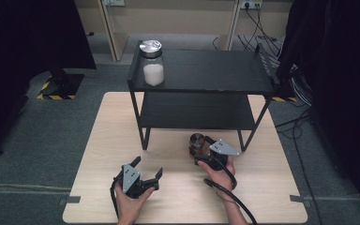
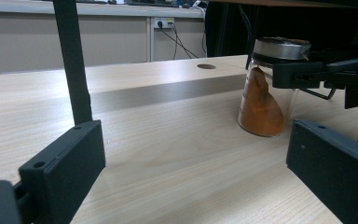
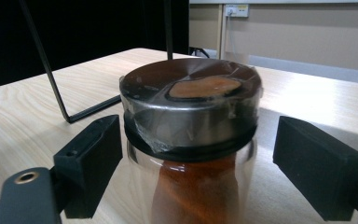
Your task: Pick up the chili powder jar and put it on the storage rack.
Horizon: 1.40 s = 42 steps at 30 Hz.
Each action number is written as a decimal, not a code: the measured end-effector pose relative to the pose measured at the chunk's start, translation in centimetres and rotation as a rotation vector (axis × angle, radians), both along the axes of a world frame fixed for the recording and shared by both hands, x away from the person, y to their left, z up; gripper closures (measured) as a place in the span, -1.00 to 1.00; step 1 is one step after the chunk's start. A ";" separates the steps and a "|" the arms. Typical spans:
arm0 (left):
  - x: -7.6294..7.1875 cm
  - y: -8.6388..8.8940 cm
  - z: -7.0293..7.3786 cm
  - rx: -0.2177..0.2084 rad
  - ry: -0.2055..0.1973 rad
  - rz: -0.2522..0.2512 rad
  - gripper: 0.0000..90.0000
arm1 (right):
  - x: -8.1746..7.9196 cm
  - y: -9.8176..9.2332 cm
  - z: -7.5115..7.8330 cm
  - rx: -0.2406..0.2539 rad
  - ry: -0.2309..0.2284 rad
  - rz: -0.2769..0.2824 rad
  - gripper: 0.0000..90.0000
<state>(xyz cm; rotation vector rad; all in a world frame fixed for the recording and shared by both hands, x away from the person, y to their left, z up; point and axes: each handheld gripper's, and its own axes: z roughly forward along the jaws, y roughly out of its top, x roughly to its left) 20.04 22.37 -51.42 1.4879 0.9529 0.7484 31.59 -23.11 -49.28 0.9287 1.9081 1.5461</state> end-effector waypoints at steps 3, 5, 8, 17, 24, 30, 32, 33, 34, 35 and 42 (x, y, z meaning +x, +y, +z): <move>0.0 0.0 0.0 0.001 0.000 0.000 -0.92 | 0.2 0.1 0.0 -0.004 0.004 -0.003 -0.61; 0.0 0.0 0.0 0.002 0.001 0.000 -0.92 | 0.4 0.2 0.0 -0.013 0.004 0.002 -0.53; 0.0 0.0 0.1 0.005 0.001 0.000 -0.92 | 0.6 0.2 0.1 -0.019 0.007 0.011 -0.43; 0.0 0.0 0.1 0.005 0.002 -0.001 -0.92 | 0.4 0.3 0.2 -0.019 0.005 0.010 -0.29; 0.0 0.0 0.1 0.003 0.002 0.000 -0.92 | -1.1 -0.8 1.2 0.005 -0.020 0.019 -0.29; 0.0 0.0 0.0 0.003 -0.002 0.001 -0.92 | -3.2 -2.8 2.3 0.053 -0.070 0.016 -0.29; 0.0 0.0 0.0 0.002 0.001 0.002 -0.92 | -3.5 -3.1 2.5 0.060 -0.078 0.012 -0.29; 0.0 0.0 0.0 0.001 0.002 0.002 -0.92 | -3.9 -3.4 2.8 0.065 -0.086 0.008 -0.29; 0.0 0.0 0.1 0.001 0.003 0.002 -0.92 | -4.2 -3.8 3.1 0.068 -0.097 0.003 -0.29; 0.0 0.0 0.1 0.000 0.004 0.004 -0.92 | -4.5 -4.1 3.4 0.072 -0.104 -0.002 -0.29; 0.0 0.0 0.0 -0.005 0.004 0.006 -0.92 | -6.3 -6.1 5.5 0.085 -0.141 -0.041 -0.29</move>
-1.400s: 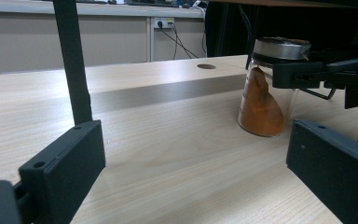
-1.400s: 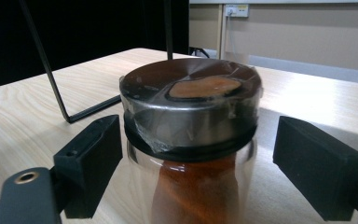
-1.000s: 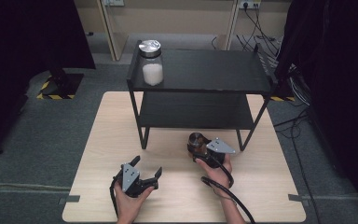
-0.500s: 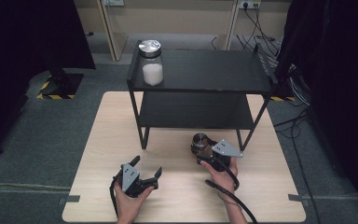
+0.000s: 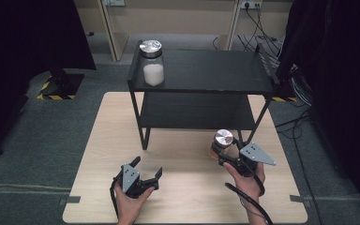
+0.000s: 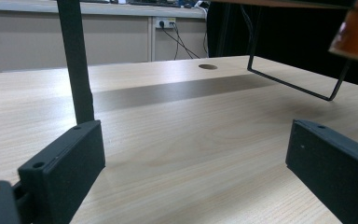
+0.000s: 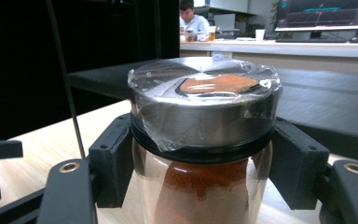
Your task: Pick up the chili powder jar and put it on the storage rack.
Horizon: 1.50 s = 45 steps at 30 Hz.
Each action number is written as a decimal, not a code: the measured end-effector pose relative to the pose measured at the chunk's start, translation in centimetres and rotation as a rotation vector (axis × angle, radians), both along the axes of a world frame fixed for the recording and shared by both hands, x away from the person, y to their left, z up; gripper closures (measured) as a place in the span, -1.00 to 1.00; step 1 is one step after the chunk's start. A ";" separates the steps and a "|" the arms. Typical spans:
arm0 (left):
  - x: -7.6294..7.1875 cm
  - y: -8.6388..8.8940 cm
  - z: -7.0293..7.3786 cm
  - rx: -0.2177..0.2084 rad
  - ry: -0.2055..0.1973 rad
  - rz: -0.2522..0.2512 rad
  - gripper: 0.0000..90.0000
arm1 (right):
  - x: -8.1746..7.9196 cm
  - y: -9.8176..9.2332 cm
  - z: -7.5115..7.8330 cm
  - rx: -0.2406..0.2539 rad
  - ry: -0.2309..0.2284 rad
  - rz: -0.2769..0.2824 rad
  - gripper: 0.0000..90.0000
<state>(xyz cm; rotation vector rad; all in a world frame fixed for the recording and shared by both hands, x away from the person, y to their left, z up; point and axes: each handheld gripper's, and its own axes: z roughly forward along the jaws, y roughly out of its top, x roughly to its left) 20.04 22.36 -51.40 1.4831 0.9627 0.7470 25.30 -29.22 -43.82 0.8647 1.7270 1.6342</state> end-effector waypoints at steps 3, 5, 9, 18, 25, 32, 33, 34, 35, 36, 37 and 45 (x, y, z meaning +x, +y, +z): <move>0.0 -0.1 0.0 0.003 0.000 0.002 -0.92 | -0.6 -0.6 0.7 0.012 -0.010 -0.016 -0.29; 0.0 -0.1 0.0 0.001 -0.001 0.003 -0.92 | -0.7 -0.7 0.9 0.017 -0.014 -0.021 -0.29; 0.0 0.0 0.0 0.000 -0.001 0.003 -0.92 | -1.4 -1.1 1.9 0.030 -0.022 -0.049 -0.29; -0.1 -0.1 0.0 -0.001 -0.002 0.006 -0.92 | -2.0 -1.6 4.7 0.029 -0.044 -0.084 -0.29; -0.1 -0.1 0.0 -0.002 -0.002 0.007 -0.92 | -2.4 -1.8 5.9 0.047 -0.068 -0.103 -0.29; -0.1 -0.1 -0.1 -0.004 -0.002 0.008 -0.92 | -2.7 -2.0 7.4 0.057 -0.083 -0.128 -0.29; -0.1 -0.1 -0.1 -0.008 -0.002 0.009 -0.92 | -2.8 -2.1 7.6 0.058 -0.083 -0.132 -0.29; -0.1 -0.1 -0.1 -0.010 -0.002 0.008 -0.92 | -2.8 -2.1 8.0 0.059 -0.083 -0.139 -0.29; -0.1 0.0 -0.1 -0.009 -0.002 0.008 -0.92 | -2.8 -2.2 8.3 0.061 -0.082 -0.141 -0.29; -0.1 0.0 -0.1 -0.009 -0.002 0.009 -0.92 | -2.8 -2.3 8.6 0.063 -0.080 -0.145 -0.29; -0.1 0.0 -0.1 -0.010 -0.003 0.009 -0.92 | -2.7 -2.3 8.9 0.062 -0.078 -0.151 -0.29; -0.1 -0.1 -0.1 -0.007 -0.002 0.010 -0.92 | -2.7 -2.4 11.1 0.056 -0.096 -0.165 -0.29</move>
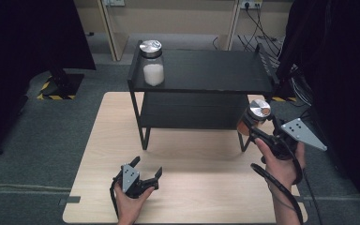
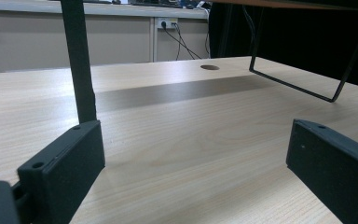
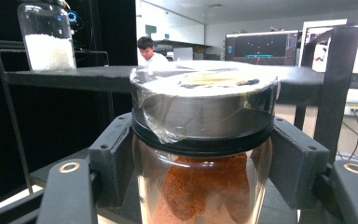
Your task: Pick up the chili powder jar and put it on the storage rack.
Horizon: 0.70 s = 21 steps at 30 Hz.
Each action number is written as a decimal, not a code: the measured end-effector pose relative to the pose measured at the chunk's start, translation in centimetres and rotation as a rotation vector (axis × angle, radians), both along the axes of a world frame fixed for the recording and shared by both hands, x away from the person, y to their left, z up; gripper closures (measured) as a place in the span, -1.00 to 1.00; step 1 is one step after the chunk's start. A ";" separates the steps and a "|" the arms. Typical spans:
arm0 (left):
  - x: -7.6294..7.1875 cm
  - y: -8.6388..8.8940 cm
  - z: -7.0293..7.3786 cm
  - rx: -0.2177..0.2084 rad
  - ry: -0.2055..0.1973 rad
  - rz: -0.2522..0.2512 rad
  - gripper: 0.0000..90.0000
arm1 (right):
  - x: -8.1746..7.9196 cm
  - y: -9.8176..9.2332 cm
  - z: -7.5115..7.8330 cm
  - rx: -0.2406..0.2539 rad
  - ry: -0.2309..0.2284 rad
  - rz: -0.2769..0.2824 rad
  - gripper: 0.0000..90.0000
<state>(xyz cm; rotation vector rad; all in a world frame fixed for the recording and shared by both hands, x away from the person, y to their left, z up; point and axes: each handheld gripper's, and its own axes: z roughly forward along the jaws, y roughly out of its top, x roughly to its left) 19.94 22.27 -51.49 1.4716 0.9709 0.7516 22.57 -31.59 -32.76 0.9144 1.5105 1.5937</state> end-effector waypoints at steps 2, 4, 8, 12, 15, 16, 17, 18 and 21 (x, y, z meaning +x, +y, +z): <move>0.0 0.0 0.0 0.000 0.000 -0.001 -0.92 | 0.0 0.0 0.5 -0.001 -0.004 0.000 -0.29; 0.0 0.0 0.0 0.000 -0.001 -0.001 -0.92 | 0.0 0.1 0.9 -0.001 -0.008 -0.003 -0.29; 0.0 0.0 0.0 0.001 0.000 -0.001 -0.92 | 0.0 0.1 1.7 0.001 -0.014 -0.009 -0.29; 0.0 0.0 0.0 0.002 0.000 0.000 -0.92 | -0.1 0.2 2.3 0.002 -0.019 -0.009 -0.29; 0.0 0.0 0.0 0.002 -0.001 0.001 -0.92 | -0.1 0.3 2.8 0.002 -0.020 -0.008 -0.29; 0.0 0.0 0.0 0.002 0.000 0.000 -0.92 | -0.1 0.3 2.8 0.002 -0.020 -0.008 -0.29; 0.0 0.0 0.0 0.001 0.000 0.001 -0.92 | 0.0 0.3 2.9 0.001 -0.022 -0.008 -0.29; 0.0 0.0 0.0 0.001 -0.001 0.001 -0.92 | -0.1 0.3 3.1 -0.001 -0.021 -0.009 -0.29; 0.0 0.0 0.0 0.001 -0.001 0.001 -0.92 | -0.1 0.4 3.6 -0.003 -0.023 -0.011 -0.28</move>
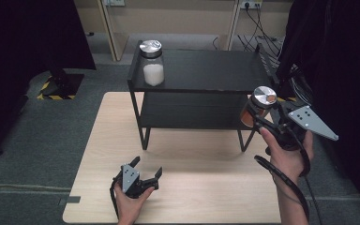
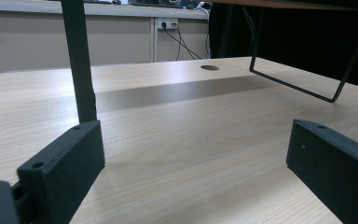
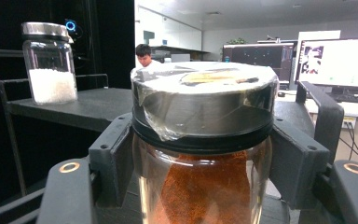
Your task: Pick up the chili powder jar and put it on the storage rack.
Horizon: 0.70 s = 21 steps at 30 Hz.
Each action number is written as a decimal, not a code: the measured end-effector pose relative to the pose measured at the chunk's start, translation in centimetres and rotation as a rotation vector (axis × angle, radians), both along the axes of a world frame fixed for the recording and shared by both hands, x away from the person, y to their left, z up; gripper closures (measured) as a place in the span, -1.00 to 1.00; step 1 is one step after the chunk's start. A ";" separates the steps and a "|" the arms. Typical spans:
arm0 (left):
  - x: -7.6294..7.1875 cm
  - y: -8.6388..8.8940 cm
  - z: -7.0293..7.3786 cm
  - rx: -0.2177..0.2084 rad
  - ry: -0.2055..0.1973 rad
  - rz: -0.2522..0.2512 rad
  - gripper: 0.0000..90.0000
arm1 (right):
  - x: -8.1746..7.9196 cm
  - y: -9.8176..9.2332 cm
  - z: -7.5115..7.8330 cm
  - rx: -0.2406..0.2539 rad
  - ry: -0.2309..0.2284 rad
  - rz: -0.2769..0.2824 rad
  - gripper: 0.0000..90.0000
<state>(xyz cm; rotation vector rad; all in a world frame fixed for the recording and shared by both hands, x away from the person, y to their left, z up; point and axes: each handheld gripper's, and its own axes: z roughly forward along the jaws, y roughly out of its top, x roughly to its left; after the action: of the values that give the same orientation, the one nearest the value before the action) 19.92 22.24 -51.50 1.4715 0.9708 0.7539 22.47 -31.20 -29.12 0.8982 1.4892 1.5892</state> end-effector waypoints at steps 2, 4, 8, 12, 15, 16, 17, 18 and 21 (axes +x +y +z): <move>0.0 0.0 0.1 0.004 0.002 0.000 -0.92 | 0.1 0.0 0.4 0.003 0.000 0.005 -0.29; 0.0 0.0 0.0 0.004 0.001 0.000 -0.92 | 0.1 0.0 1.0 -0.002 -0.003 0.002 -0.29; 0.0 0.0 0.0 -0.001 0.001 0.000 -0.92 | 0.2 0.2 1.8 -0.010 -0.014 -0.001 -0.29; 0.0 0.0 0.0 0.001 0.002 0.000 -0.92 | 0.3 0.2 2.5 -0.008 -0.024 0.001 -0.29; 0.0 0.0 0.1 0.004 0.002 0.000 -0.92 | 0.5 0.3 3.1 -0.006 -0.027 0.000 -0.29; 0.0 0.0 0.1 0.004 0.002 0.000 -0.92 | 0.5 0.4 3.2 -0.008 -0.029 -0.001 -0.29; 0.0 0.0 0.1 0.005 0.003 -0.001 -0.92 | 0.6 0.4 3.4 -0.009 -0.028 -0.001 -0.29; 0.0 0.0 0.1 0.004 0.002 0.000 -0.92 | 0.7 0.4 3.5 -0.008 -0.029 -0.002 -0.28; 0.0 0.0 0.0 0.001 0.002 -0.001 -0.92 | 1.0 0.5 3.9 -0.004 -0.029 -0.003 -0.28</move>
<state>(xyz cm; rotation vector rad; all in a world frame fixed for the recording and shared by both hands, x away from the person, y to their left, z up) 19.95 22.21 -51.45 1.4736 0.9721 0.7524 23.42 -30.68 -25.18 0.8706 1.4700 1.5901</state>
